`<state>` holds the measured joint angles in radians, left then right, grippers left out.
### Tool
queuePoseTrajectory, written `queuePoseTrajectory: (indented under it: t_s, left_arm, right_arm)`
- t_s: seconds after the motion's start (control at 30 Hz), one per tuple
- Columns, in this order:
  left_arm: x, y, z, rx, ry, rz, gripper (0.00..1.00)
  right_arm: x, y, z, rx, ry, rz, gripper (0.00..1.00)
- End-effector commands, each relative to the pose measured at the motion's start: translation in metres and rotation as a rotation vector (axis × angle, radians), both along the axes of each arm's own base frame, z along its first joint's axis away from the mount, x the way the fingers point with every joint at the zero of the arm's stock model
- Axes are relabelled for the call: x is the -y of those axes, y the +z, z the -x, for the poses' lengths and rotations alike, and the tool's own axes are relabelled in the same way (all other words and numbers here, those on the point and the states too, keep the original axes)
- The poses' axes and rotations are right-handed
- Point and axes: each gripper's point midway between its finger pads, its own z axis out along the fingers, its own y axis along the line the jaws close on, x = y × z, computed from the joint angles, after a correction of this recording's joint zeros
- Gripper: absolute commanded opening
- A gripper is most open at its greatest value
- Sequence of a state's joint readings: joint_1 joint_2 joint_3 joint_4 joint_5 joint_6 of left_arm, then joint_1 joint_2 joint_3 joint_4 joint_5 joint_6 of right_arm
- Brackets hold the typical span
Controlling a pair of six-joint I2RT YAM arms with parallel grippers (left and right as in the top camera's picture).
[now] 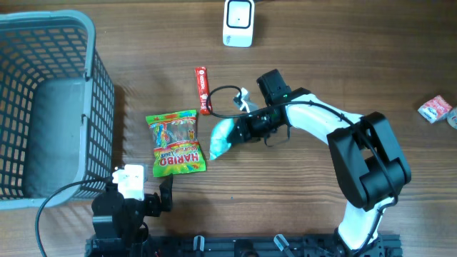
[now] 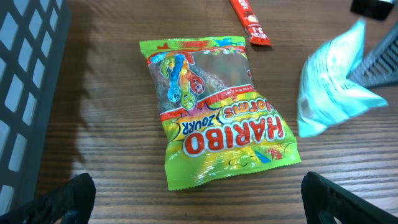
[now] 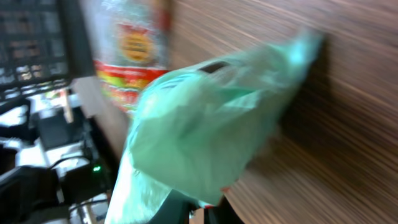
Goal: Scan the item barcode
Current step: 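Grasp the Zappy wipes pack and lift it toward the scanner, then hold the light-green wipes pack up to the white scanner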
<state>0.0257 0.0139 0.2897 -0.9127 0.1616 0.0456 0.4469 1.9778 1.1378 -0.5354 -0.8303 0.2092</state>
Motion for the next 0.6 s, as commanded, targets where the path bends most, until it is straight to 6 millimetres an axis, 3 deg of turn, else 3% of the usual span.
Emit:
queuePoseTrajectory:
  t_s: [0.0,0.03,0.07,0.1,0.13,0.23,0.37,0.47,0.53,0.57]
  left_arm:
    - [-0.001,0.002,-0.001,0.01,0.013,0.006,1.0]
    - [-0.001,0.002,-0.001,0.01,0.013,0.006,1.0]
    - [-0.001,0.002,-0.001,0.01,0.013,0.006,1.0]
    - [-0.001,0.002,-0.001,0.01,0.013,0.006,1.0]
    - [-0.001,0.002,-0.001,0.01,0.013,0.006,1.0]
    - [-0.001,0.002,-0.001,0.01,0.013,0.006,1.0]
    - [-0.001,0.002,-0.001,0.01,0.013,0.006,1.0]
    - [-0.001,0.002,-0.001,0.01,0.013,0.006,1.0]
    - [-0.001,0.002,-0.001,0.01,0.013,0.006,1.0]
    - [-0.001,0.002,-0.001,0.01,0.013,0.006,1.0]
  right_arm:
    - [0.044,-0.036,-0.009,0.004,-0.139,0.343,0.26]
    - [0.059,-0.043,-0.009,-0.014,-0.19,0.439,0.52]
    - [0.059,-0.043,-0.008,-0.017,-0.19,0.439,0.73]
    - [0.056,-0.041,-0.009,-0.019,-0.188,0.422,0.9]
    - [0.051,-0.038,-0.007,-0.031,-0.182,0.389,0.99]
    - [0.028,-0.025,-0.006,-0.067,-0.162,0.246,1.0]
    - [0.025,-0.032,-0.012,-0.097,-0.294,0.328,1.0]
    - [0.015,-0.042,0.003,-0.139,-0.285,0.365,0.96]
    - [0.007,-0.065,0.024,-0.209,-0.269,0.418,0.94]
    - [0.007,-0.082,0.037,-0.277,-0.285,0.468,0.67]
